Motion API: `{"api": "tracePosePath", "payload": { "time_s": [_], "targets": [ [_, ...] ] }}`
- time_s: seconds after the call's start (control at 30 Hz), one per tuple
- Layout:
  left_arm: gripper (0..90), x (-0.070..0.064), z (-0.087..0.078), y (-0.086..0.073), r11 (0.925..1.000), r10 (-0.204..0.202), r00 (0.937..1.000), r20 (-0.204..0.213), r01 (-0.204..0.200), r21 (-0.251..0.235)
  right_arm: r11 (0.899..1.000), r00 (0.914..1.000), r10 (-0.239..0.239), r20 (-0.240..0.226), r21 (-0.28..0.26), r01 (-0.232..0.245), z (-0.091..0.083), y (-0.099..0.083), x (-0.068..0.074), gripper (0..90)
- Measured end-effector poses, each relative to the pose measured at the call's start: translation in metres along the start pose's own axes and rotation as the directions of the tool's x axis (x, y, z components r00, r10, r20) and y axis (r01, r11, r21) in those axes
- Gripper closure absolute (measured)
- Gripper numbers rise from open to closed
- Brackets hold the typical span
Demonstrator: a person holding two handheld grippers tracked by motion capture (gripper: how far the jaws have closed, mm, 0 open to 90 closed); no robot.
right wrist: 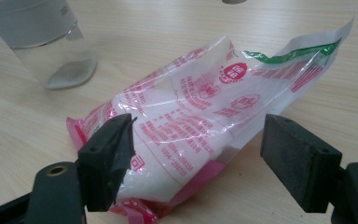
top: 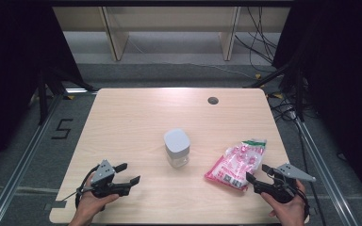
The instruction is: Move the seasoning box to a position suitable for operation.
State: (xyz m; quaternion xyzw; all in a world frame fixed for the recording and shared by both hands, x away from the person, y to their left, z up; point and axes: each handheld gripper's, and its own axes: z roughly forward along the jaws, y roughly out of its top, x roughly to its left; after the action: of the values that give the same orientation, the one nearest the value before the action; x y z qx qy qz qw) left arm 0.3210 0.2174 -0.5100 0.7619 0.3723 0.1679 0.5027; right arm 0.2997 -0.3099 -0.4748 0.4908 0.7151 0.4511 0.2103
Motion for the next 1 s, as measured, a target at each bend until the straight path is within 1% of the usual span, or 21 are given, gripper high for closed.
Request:
{"api": "tracePosePath", "payload": {
  "time_s": [0.07,0.1,0.17,0.2,0.23,0.3,0.33,0.37,0.47,0.5,0.53,0.57,0.6,0.63,0.67,0.73,0.77,0.8,0.83,0.9,1.0],
  "targets": [
    [25.7,0.0,0.0,0.0,1.0,0.006,1.0,-0.006,-0.006,0.006,1.0,0.9999,0.005,-0.01,-0.002,-0.005,0.0,0.0,0.0,26.6],
    [25.6,0.0,0.001,0.0,1.0,0.002,1.0,-0.001,-0.002,-0.001,1.0,0.9999,0.005,-0.01,-0.003,-0.005,0.0,0.0,0.0,26.6],
    [25.5,0.001,0.001,0.0,1.0,0.009,1.0,-0.001,-0.009,0.003,1.0,0.9999,0.005,-0.011,-0.005,-0.005,-0.001,0.0,0.0,26.6],
    [25.5,0.0,0.002,0.001,1.0,-0.001,1.0,0.001,0.001,-0.005,1.0,1.0,0.0,-0.008,-0.01,0.0,0.0,0.0,0.0,26.6],
    [25.5,0.001,0.001,0.001,1.0,0.006,1.0,0.0,-0.006,0.002,1.0,0.9999,0.006,-0.01,-0.004,-0.006,0.0,0.0,0.0,26.6],
    [25.5,0.001,0.001,0.002,0.9999,0.011,0.9999,-0.006,-0.011,0.002,1.0,1.0,-0.002,0.001,0.0,0.002,0.0,0.0,0.0,26.6],
    [25.5,0.002,0.001,0.003,0.9996,0.03,0.9995,-0.002,-0.03,-0.001,1.0,1.0,-0.002,-0.003,0.012,0.003,-0.001,0.0,0.0,26.6],
    [25.5,0.001,0.002,0.004,0.9999,0.011,0.9999,-0.005,-0.011,-0.003,1.0,1.0,-0.002,-0.003,0.012,0.003,-0.001,0.0,0.0,26.6],
    [25.5,0.001,0.003,0.005,0.9999,0.013,0.9999,-0.007,-0.013,-0.006,1.0,1.0,-0.01,-0.001,0.014,0.01,-0.001,0.0,-0.001,26.6],
    [25.5,0.0,0.003,0.006,0.9999,0.014,0.9999,-0.011,-0.014,-0.008,0.999,0.9996,0.029,0.002,0.021,-0.029,-0.001,0.0,0.002,26.6],
    [25.5,0.001,0.003,0.007,0.9995,0.032,0.9995,-0.006,-0.032,-0.001,0.999,0.9991,0.04,-0.011,0.02,-0.04,-0.002,0.0,0.003,26.6],
    [25.5,0.0,0.003,0.007,0.9998,0.017,0.9998,-0.01,-0.017,-0.002,1.0,0.9996,0.026,-0.008,0.009,-0.026,-0.002,0.0,0.002,26.6],
    [25.5,0.0,0.003,0.007,0.9998,0.018,0.9998,-0.01,-0.018,-0.004,0.999,0.9991,0.042,-0.011,0.02,-0.042,-0.002,0.0,0.003,26.6],
    [25.5,0.0,0.004,0.007,0.9998,0.017,0.9998,-0.01,-0.017,-0.005,0.999,0.9996,0.027,0.001,0.019,-0.027,-0.001,0.0,0.002,26.6],
    [25.5,0.0,0.004,0.008,0.9999,0.016,0.9998,-0.011,-0.016,-0.007,0.999,0.9997,0.025,0.002,0.022,-0.025,-0.001,-0.001,0.002,26.6],
    [25.5,0.001,0.004,0.008,0.9998,0.015,0.9999,-0.008,-0.015,-0.009,0.999,0.9993,0.037,-0.004,0.023,-0.036,-0.002,0.0,0.003,26.6],
    [25.5,0.001,0.004,0.009,0.9998,0.017,0.9998,-0.011,-0.017,-0.01,0.999,0.9994,0.035,-0.002,0.023,-0.035,-0.002,0.0,0.003,26.6],
    [25.5,0.002,0.004,0.01,0.9993,0.035,0.9993,-0.007,-0.036,-0.007,0.999,0.9994,0.035,-0.001,0.025,-0.035,-0.002,0.0,0.002,26.6],
    [25.5,0.001,0.005,0.01,0.9999,0.014,0.9998,-0.01,-0.014,-0.008,0.999,0.9997,0.026,0.001,0.021,-0.026,-0.001,-0.001,0.002,26.6],
    [25.5,0.001,0.006,0.011,0.9999,0.01,0.9999,-0.014,-0.01,-0.012,1.0,0.9999,0.013,0.002,0.014,-0.013,-0.001,-0.001,0.001,26.6],
    [25.6,0.0,0.008,0.016,0.9998,0.016,0.9996,-0.024,-0.016,-0.012,0.999,0.9995,0.03,-0.003,0.015,-0.03,0.0,-0.001,0.002,26.6]
  ]
}}
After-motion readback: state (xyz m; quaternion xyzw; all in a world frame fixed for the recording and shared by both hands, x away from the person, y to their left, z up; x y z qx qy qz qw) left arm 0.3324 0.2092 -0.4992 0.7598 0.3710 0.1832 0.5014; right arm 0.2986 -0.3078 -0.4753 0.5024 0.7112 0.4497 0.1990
